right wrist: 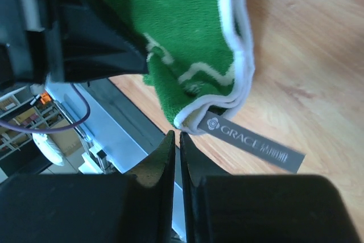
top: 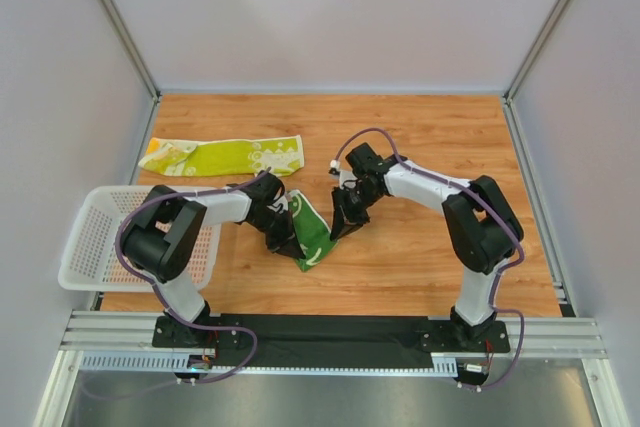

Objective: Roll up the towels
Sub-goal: Roll the towel

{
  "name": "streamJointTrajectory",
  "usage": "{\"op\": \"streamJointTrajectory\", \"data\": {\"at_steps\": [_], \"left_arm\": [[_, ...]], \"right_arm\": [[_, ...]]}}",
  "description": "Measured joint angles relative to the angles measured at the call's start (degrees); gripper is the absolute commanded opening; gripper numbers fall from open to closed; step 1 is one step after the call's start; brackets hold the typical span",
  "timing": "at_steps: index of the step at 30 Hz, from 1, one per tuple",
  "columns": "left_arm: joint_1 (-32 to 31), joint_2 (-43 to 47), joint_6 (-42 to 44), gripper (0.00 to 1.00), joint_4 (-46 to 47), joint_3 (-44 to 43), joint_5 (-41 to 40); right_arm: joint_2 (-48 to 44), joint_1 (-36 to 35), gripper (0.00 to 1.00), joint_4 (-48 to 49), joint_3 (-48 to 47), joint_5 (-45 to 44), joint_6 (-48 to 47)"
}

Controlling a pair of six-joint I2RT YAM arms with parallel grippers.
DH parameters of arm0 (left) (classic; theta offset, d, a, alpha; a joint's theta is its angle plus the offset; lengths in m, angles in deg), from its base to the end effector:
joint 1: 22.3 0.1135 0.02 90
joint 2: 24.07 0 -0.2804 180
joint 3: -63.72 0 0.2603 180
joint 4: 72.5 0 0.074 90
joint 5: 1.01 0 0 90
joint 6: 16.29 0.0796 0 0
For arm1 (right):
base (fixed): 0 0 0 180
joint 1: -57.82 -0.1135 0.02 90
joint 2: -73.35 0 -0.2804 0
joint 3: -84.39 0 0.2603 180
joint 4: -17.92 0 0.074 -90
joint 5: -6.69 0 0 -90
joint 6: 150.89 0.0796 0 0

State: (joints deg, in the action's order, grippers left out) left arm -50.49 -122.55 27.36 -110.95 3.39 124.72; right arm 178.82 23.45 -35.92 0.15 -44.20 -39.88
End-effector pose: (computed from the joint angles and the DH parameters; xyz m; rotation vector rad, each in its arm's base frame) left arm 0.2408 -0.1818 0.0952 0.3373 -2.7823 0.9176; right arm 0.2790 0.2517 0.1583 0.4637 -2.8178 -1.0709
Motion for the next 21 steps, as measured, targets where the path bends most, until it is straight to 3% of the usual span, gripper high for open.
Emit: {"op": "streamJointTrajectory", "data": {"at_steps": [15,21], "left_arm": [[0.0,-0.15,0.0,0.0,-0.35,-0.2,-0.15],[0.11,-1.16,0.09,0.0,-1.07,-0.92,0.28]], "right_arm": [[8.59,0.28,0.06,2.01,-1.84,-1.97,1.22],[8.2,-0.04,0.1,3.56,-2.12,2.75,1.09]]}}
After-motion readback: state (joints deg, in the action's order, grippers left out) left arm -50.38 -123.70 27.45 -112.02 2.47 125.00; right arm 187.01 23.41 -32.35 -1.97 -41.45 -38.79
